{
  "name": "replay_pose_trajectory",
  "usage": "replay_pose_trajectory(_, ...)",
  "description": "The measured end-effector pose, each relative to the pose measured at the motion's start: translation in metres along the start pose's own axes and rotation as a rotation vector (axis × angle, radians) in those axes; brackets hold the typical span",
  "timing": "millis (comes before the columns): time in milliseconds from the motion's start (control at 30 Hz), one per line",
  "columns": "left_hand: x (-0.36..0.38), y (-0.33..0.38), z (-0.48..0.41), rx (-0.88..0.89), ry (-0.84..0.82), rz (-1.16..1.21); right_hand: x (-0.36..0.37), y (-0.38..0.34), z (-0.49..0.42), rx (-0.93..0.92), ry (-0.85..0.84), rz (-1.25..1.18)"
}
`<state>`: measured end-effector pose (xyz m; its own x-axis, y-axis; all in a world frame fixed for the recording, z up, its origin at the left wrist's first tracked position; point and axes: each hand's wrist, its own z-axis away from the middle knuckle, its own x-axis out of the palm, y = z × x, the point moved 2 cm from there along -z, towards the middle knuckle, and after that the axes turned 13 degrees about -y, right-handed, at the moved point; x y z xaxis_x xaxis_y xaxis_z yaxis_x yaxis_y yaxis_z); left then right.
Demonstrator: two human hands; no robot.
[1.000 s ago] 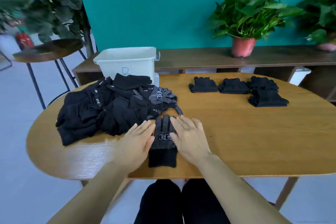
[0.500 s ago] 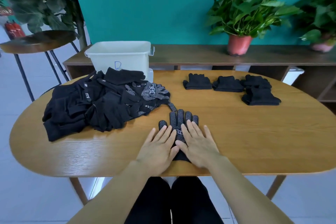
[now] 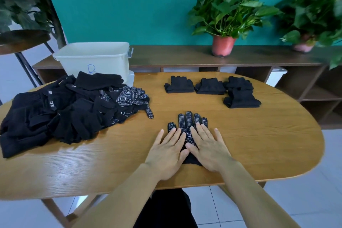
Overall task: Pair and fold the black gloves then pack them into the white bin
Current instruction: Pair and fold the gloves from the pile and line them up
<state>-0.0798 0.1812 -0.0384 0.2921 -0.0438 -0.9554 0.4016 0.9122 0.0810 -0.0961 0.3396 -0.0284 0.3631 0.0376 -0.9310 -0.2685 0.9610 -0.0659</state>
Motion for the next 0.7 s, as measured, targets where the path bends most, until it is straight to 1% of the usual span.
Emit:
replay_pose_trajectory(167,-0.005,-0.007,0.006,0.054,0.037,0.003,-0.004,0.003,0.002,0.0,-0.007,0.008)
replay_pose_trajectory(267,-0.014,-0.023,0.016,0.068,0.134,0.018,-0.013,-0.001,0.005,-0.009,0.054,0.001)
replay_pose_trajectory(433,-0.032,-0.065,0.03,0.05,0.301,0.032,-0.031,-0.024,-0.003,-0.052,0.157,0.086)
replay_pose_trajectory(533,-0.034,-0.097,0.037,0.036,0.406,0.029,-0.04,-0.043,-0.015,-0.117,0.291,0.087)
replay_pose_trajectory(700,-0.04,-0.15,0.046,-0.047,0.485,-0.006,-0.053,-0.076,-0.049,-0.23,0.576,0.173)
